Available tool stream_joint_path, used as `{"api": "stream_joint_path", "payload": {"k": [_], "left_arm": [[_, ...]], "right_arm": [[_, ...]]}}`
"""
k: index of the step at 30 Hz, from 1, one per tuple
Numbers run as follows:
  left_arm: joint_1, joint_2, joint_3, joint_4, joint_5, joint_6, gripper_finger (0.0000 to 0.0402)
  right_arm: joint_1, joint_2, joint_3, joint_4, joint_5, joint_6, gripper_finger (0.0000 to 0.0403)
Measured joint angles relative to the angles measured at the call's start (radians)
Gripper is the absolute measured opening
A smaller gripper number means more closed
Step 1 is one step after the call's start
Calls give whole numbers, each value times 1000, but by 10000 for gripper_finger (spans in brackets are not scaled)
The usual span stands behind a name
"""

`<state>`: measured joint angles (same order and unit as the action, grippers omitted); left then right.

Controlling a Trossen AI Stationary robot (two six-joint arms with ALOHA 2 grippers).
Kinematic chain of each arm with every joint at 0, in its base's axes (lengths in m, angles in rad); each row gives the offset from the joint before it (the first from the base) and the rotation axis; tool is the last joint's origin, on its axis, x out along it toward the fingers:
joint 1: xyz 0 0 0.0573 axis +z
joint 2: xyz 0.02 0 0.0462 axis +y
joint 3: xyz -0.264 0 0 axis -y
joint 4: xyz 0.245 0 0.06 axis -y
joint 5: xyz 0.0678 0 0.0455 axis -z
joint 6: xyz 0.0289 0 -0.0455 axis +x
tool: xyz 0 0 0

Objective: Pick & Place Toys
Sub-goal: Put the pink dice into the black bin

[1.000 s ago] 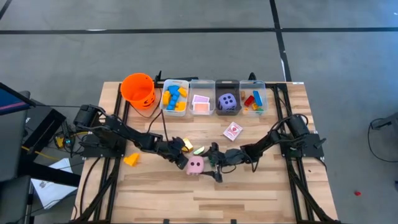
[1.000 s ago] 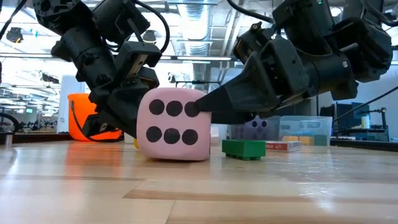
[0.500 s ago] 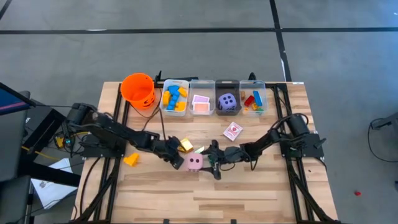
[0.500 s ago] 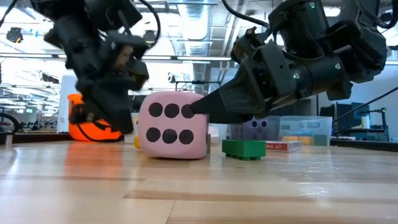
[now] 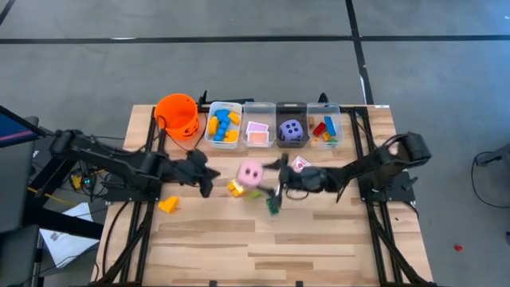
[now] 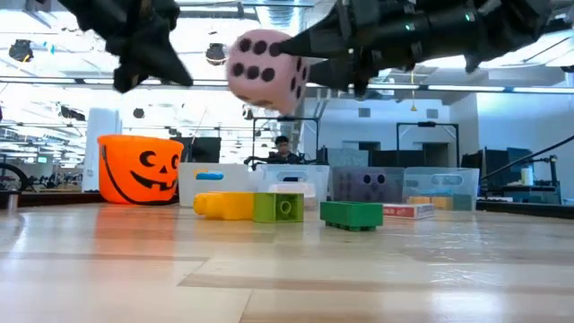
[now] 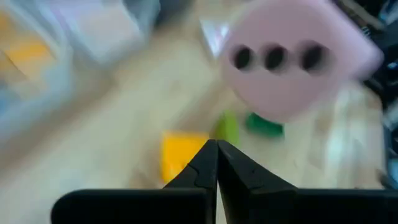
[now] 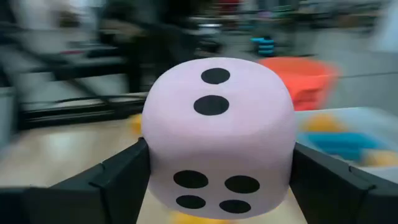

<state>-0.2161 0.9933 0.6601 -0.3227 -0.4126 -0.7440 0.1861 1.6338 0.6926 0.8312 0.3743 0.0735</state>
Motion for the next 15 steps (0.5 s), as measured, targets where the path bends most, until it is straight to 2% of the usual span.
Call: {"api": "stream_joint_path", "payload": {"k": [6,9,13,15], "left_arm": [[1,-67,-1,12,-280,150,0],[2,-60,-1,15,-365,187,0],[2,-33,-1,15,-383,196,0],[2,-19,-1,15,-383,197,0]], "right_arm": [[-108,-200,0,-247,255,-32,329],[-178,-276,0,-379,345,-26,329],[-266,-333,0,-470,360,-21,329],[-297,-348,0,-484,331,-22,329]]}}
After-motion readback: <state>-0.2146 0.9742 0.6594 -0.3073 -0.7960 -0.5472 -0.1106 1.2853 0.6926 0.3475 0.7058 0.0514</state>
